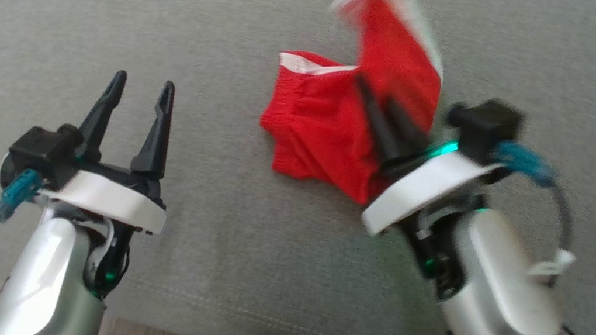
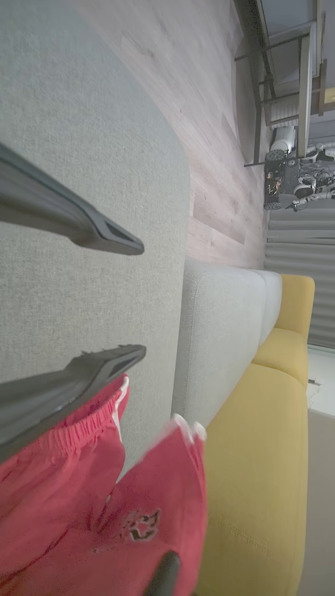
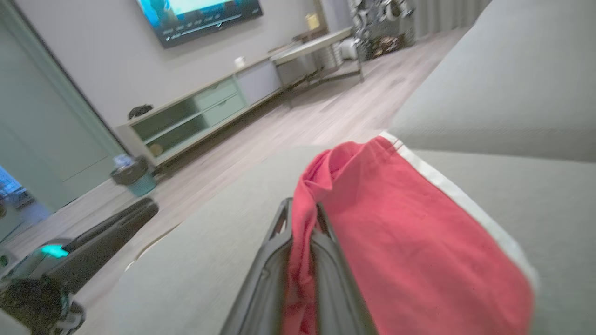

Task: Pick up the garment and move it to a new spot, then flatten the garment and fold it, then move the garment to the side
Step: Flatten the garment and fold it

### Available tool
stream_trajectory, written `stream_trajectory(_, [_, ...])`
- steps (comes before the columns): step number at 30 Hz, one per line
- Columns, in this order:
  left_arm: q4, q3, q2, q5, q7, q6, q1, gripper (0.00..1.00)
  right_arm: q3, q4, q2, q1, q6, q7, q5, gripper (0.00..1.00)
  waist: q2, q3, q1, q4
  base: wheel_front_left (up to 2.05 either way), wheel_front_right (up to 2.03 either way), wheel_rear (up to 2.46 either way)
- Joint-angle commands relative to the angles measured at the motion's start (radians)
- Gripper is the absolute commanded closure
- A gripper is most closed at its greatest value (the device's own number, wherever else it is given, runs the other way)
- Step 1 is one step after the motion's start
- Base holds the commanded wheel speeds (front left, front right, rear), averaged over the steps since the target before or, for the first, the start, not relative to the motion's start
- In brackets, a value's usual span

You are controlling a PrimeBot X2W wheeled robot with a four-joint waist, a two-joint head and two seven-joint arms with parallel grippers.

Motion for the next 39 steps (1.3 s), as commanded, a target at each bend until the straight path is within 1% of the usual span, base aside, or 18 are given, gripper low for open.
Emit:
stream_trajectory(1, [-0.025,0.025,0.011,-0.005,-0.012,-0.005,-0.017,0.00,0.060,0.006,0.011,-0.018,-0.001,0.002,0.033,1.00,0.0000,-0.003,0.0000,0.032,0.00,0.00,0.00])
stream_trajectory(5, [-0.018,0.017,0.005,-0.013,-0.012,-0.005,-0.023,0.00,0.161,0.114,0.011,-0.046,-0.001,-0.011,0.103,1.00,0.0000,0.006,0.0000,0.068,0.00,0.00,0.00])
stream_trajectory(8, [-0.018,0.020,0.003,-0.015,-0.012,-0.005,-0.022,0.00,0.229,0.180,0.011,-0.060,-0.001,-0.023,0.138,1.00,0.0000,0.015,0.0000,0.077,0.00,0.00,0.00])
stream_trajectory(10, [-0.018,0.024,0.001,-0.016,-0.012,-0.005,-0.023,0.00,0.254,0.211,0.011,-0.073,-0.001,-0.038,0.150,1.00,0.0000,0.022,0.0000,0.078,0.00,0.00,0.00])
stream_trajectory(11, [-0.018,0.026,0.001,-0.016,-0.012,-0.005,-0.023,0.00,0.263,0.222,0.011,-0.079,-0.001,-0.048,0.153,0.55,0.0000,0.024,0.0000,0.076,0.00,0.00,0.00])
stream_trajectory(12, [-0.019,0.030,0.001,-0.015,-0.012,-0.005,-0.023,0.00,0.269,0.229,0.011,-0.088,-0.001,-0.059,0.154,0.00,0.0000,0.026,0.0000,0.072,0.00,0.00,0.00])
stream_trajectory(15, [-0.018,0.040,0.001,-0.010,-0.012,-0.004,-0.022,0.00,0.279,0.229,0.011,-0.113,-0.001,-0.099,0.143,0.00,0.0000,0.028,0.0000,0.057,0.00,0.00,0.00])
stream_trajectory(18, [-0.014,0.047,0.003,0.000,-0.012,-0.002,-0.020,0.00,0.277,0.196,0.011,-0.129,-0.001,-0.140,0.131,0.00,0.0000,0.022,0.0000,0.038,0.00,0.00,0.00])
stream_trajectory(21, [-0.011,0.052,0.007,0.010,-0.012,0.000,-0.019,0.00,0.234,0.154,0.011,-0.129,-0.001,-0.177,0.111,0.00,0.0000,0.013,0.0000,0.019,0.00,0.00,0.00])
stream_trajectory(24, [-0.014,0.059,0.013,0.017,-0.012,0.002,-0.017,0.00,0.143,0.117,0.011,-0.111,-0.001,-0.198,0.065,0.00,0.0000,0.004,0.0000,-0.001,0.00,0.00,0.00])
stream_trajectory(27, [-0.021,0.065,0.021,0.025,-0.012,0.005,-0.013,0.00,0.030,0.076,0.011,-0.072,-0.001,-0.201,0.002,0.00,0.0000,-0.003,0.0000,-0.021,0.00,0.00,0.00])
stream_trajectory(28, [-0.021,0.065,0.021,0.025,-0.012,0.005,-0.013,0.00,0.030,0.076,0.011,-0.072,-0.001,-0.201,0.002,0.00,0.0000,-0.003,0.0000,-0.021,0.00,0.00,0.00])
stream_trajectory(35, [-0.046,0.066,0.045,0.040,-0.012,0.006,-0.002,0.00,-0.236,-0.056,0.011,0.088,-0.001,-0.164,-0.130,0.00,0.0000,-0.016,0.0000,-0.059,0.00,0.00,0.00])
stream_trajectory(37, [-0.052,0.064,0.054,0.042,-0.012,0.006,0.005,0.00,-0.300,-0.098,0.011,0.135,-0.001,-0.151,-0.158,0.00,0.0000,-0.019,0.0000,-0.069,0.00,0.00,0.00])
stream_trajectory(39, [-0.059,0.066,0.061,0.041,-0.011,0.008,0.013,0.00,-0.343,-0.135,0.011,0.175,-0.001,-0.140,-0.173,0.00,0.0000,-0.024,0.0000,-0.078,0.00,0.00,0.00])
